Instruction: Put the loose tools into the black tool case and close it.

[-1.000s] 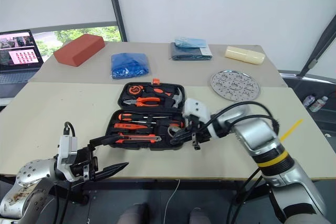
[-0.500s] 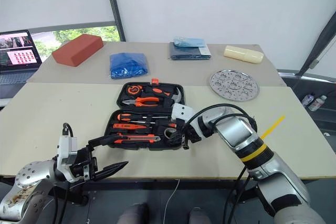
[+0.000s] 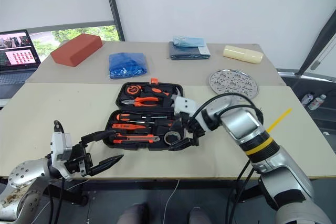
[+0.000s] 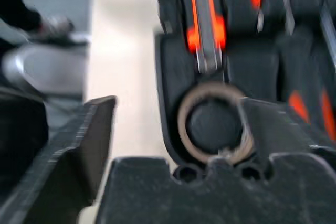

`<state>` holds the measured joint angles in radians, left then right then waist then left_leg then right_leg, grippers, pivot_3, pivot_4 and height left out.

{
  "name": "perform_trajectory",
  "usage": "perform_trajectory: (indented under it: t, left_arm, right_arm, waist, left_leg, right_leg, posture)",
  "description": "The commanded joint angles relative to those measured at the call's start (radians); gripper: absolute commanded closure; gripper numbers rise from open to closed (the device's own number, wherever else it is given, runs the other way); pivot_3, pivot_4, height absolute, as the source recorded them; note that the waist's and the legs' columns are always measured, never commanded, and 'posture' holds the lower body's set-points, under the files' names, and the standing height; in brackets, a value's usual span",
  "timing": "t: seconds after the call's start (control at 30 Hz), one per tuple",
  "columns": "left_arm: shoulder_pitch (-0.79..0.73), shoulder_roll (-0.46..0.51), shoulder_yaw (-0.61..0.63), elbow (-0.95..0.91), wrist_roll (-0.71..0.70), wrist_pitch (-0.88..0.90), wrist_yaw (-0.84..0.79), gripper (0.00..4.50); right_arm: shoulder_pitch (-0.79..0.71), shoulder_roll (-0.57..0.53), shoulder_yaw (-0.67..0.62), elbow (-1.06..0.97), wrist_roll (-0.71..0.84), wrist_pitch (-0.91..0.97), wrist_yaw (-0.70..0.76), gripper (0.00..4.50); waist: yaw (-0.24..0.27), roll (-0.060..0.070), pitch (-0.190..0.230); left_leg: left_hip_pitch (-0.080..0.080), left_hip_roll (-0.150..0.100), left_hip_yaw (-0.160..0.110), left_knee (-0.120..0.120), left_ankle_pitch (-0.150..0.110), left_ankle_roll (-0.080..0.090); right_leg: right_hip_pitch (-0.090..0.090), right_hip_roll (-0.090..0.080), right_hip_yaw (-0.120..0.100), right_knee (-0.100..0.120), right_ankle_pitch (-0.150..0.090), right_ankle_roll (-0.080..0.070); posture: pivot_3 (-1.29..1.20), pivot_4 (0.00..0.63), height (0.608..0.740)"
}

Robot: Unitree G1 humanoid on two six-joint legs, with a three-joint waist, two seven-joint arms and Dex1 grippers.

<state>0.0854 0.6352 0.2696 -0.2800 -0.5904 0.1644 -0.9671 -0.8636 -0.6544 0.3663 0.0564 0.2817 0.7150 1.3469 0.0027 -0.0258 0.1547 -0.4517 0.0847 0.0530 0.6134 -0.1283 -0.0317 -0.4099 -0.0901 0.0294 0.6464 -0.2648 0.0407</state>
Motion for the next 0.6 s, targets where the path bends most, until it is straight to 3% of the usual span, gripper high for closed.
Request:
perform_trajectory:
  t: [0.03, 0.2, 0.3, 0.47, 0.6]
  left_arm:
    - [-0.089, 0.015, 0.071, 0.086, 0.029, 0.077, 0.157, 1.45]
    - [-0.352, 0.022, 0.033, 0.375, 0.170, 0.115, 0.326, 3.24]
    - [-0.474, 0.012, -0.020, 0.532, 0.229, 0.131, 0.341, 4.42]
    - [-0.611, -0.014, -0.098, 0.727, 0.278, 0.140, 0.283, 4.50]
    - [-0.676, -0.055, -0.137, 0.825, 0.297, 0.058, 0.212, 4.50]
  right_arm:
    - [-0.008, -0.027, -0.101, 0.158, -0.023, -0.174, -0.019, 0.27]
    - [-0.020, 0.091, -0.129, 0.581, -0.199, -0.642, -0.312, 1.76]
    - [-0.058, 0.155, -0.130, 0.773, -0.258, -0.820, -0.396, 2.78]
    - [-0.116, 0.252, -0.129, 0.962, -0.317, -0.950, -0.487, 4.44]
    - [-0.137, 0.303, -0.141, 1.008, -0.315, -0.980, -0.459, 4.44]
  waist:
    - [0.003, 0.000, 0.000]
    - [0.003, -0.006, 0.002]
    - [-0.006, -0.005, 0.003]
    - [-0.020, -0.007, 0.004]
    - [-0.022, -0.007, 0.004]
  left_leg:
    - [0.000, 0.000, 0.000, 0.000, 0.000, 0.000]
    - [0.006, 0.000, -0.001, 0.001, 0.000, 0.000]
    - [0.005, -0.001, -0.002, 0.000, 0.002, -0.002]
    - [0.004, -0.001, -0.001, -0.005, 0.002, -0.002]
    - [0.005, 0.000, -0.001, -0.008, 0.002, -0.002]
  right_leg:
    - [0.000, 0.000, 0.000, 0.000, 0.000, -0.001]
    - [0.005, 0.002, 0.000, 0.000, 0.000, 0.003]
    - [0.005, 0.004, 0.002, 0.000, 0.000, 0.008]
    - [0.003, 0.004, 0.005, -0.001, 0.003, 0.004]
    - [0.002, 0.005, 0.005, 0.000, 0.003, 0.004]
  posture:
    - [0.00, 0.150, 0.740]
    - [0.00, 0.150, 0.740]
    - [0.00, 0.150, 0.740]
    - [0.00, 0.150, 0.740]
    - [0.00, 0.150, 0.740]
